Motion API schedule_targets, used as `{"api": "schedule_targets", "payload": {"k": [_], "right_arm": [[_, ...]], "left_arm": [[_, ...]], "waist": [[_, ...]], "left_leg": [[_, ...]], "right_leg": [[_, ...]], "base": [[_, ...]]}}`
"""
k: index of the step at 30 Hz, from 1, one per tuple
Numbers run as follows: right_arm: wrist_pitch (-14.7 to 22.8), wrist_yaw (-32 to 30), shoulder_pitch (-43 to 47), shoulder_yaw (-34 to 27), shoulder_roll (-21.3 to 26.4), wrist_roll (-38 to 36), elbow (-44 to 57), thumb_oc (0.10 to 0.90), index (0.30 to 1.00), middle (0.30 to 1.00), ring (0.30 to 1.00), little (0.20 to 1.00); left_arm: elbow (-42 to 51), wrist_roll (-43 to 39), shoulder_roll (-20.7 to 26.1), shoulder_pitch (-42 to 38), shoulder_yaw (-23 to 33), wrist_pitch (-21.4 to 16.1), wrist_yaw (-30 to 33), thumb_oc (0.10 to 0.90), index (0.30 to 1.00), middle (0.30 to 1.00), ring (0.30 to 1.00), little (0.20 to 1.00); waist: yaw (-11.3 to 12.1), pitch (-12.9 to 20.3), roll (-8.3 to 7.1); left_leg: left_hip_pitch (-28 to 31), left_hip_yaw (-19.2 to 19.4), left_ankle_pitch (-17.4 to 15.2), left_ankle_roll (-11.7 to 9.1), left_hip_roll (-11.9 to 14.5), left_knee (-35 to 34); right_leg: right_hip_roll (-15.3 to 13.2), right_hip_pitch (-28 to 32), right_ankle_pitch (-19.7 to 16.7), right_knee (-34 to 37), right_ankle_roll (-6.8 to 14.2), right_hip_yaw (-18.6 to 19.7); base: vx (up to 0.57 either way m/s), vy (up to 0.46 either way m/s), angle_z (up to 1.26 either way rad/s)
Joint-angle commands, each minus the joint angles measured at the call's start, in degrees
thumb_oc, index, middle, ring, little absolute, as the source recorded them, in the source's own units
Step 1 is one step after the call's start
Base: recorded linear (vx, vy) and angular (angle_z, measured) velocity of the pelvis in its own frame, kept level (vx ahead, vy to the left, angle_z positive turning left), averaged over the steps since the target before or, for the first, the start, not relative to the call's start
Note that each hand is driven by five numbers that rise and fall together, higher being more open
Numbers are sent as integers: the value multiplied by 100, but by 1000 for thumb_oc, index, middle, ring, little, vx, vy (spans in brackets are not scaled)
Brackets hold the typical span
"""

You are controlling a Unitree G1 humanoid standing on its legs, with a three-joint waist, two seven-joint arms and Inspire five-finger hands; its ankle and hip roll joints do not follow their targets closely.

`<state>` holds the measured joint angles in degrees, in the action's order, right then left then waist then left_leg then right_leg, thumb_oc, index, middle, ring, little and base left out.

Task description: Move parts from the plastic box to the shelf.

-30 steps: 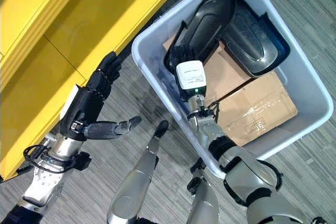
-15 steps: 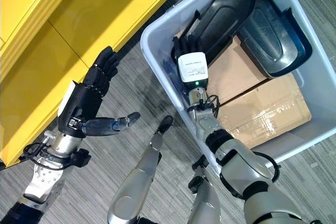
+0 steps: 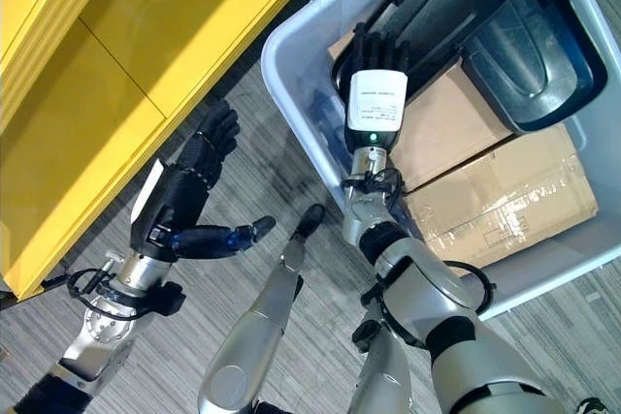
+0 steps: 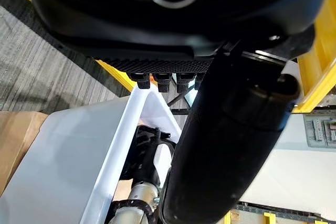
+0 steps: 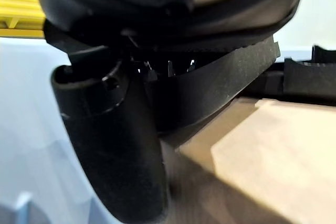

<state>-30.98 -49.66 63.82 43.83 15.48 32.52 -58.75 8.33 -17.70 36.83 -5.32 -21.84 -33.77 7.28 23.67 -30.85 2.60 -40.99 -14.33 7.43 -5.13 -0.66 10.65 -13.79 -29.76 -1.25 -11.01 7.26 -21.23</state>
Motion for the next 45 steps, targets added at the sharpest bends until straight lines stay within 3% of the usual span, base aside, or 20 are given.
{"api": "schedule_targets", "payload": {"k": [1, 6, 10, 15, 19, 20, 22, 25, 31, 39, 42, 45], "right_arm": [[-848, 584, -397, -224, 453, -503, -692, 400, 300, 300, 300, 300], [-1072, 928, -439, -90, 590, -495, -1053, 400, 300, 300, 300, 300], [-860, 1015, -489, -95, 638, -555, -1287, 400, 300, 300, 300, 300], [-20, 1083, -422, -52, 714, -177, -1306, 400, 300, 300, 300, 300], [751, 1208, -411, 96, 876, 92, -960, 400, 300, 300, 300, 300], [1127, 1149, -452, 190, 990, 246, -627, 400, 300, 300, 300, 300], [1491, 976, -513, 313, 1172, 272, -201, 400, 300, 300, 300, 300], [1588, 939, -514, 422, 1543, 239, 866, 400, 300, 300, 300, 300], [1634, 864, -702, 246, 1882, 434, 2006, 400, 300, 300, 300, 300], [2048, 1162, -1040, -226, 2205, 610, 3536, 400, 300, 300, 300, 300], [2728, 1568, -1331, -373, 2088, 625, 4265, 400, 300, 300, 300, 300], [3073, 1685, -1658, -411, 2106, 488, 5102, 400, 300, 300, 300, 300]], "left_arm": [[504, 332, -244, -194, -31, -653, 267, 900, 1000, 1000, 1000, 1000], [414, 507, -306, -220, -219, -743, 416, 900, 1000, 1000, 1000, 1000], [433, 491, -309, -228, -275, -782, 373, 900, 1000, 1000, 1000, 1000], [481, 465, -273, -194, -278, -877, 275, 900, 1000, 1000, 1000, 1000], [539, 356, -183, -159, -106, -922, 92, 900, 1000, 1000, 1000, 1000], [595, 282, -111, -103, 51, -911, -29, 900, 1000, 1000, 1000, 1000], [654, 88, 2, -26, 263, -899, -212, 900, 1000, 1000, 1000, 1000], [743, -92, 184, 78, 562, -890, -412, 900, 1000, 1000, 1000, 1000], [840, -233, 352, 273, 850, -829, -632, 900, 1000, 1000, 1000, 1000], [889, -351, 484, 369, 1027, -682, -787, 900, 1000, 1000, 1000, 1000], [856, -442, 417, 427, 1140, -641, -994, 900, 1000, 1000, 1000, 1000], [894, -445, 350, 535, 1271, -628, -1074, 900, 1000, 1000, 1000, 1000]], "waist": [[32, 106, 278], [4, 106, 334], [-12, 106, 374], [-14, 106, 383], [-50, 106, 283], [-95, 106, 212], [-147, 106, 102], [-246, 106, -63], [-354, 106, -247], [-514, 148, -383], [-547, 375, -382], [-587, 593, -396]], "left_leg": [[-2, 580, 273, 538, -410, -352], [-69, 602, 294, 539, -405, -355], [-84, 589, 290, 539, -405, -349], [49, 577, 261, 538, -399, -376], [295, 616, 193, 534, -348, -393], [430, 646, 141, 536, -313, -371], [622, 677, 74, 538, -260, -369], [803, 717, 122, 564, -173, -353], [1250, 720, 32, 522, -49, -398], [1890, 693, -75, 465, 23, -506], [2106, 635, -103, 447, 28, -655], [2298, 599, -123, 432, 50, -798]], "right_leg": [[99, 187, -181, -395, 200, 0], [105, 101, -163, -435, 188, -5], [133, 40, -117, -486, 175, 2], [143, 118, -102, -419, 168, 10], [150, 313, -82, -344, 156, 46], [174, 412, -69, -339, 141, 105], [198, 562, -43, -318, 133, 165], [276, 732, -127, -226, 54, 198], [411, 1144, -92, -73, 15, 350], [541, 1767, -71, 230, -35, 562], [533, 1956, -47, 381, -34, 623], [518, 2104, -27, 477, -30, 678]], "base": [[0, 0, 0], [0, 0, 0], [0, 0, 0], [-13, -33, 0], [-17, -67, -7], [-13, -108, -9], [-1, -101, -11], [-61, -76, -22], [14, -102, -20], [24, -78, -20], [61, -23, -7], [60, 3, 1]]}}
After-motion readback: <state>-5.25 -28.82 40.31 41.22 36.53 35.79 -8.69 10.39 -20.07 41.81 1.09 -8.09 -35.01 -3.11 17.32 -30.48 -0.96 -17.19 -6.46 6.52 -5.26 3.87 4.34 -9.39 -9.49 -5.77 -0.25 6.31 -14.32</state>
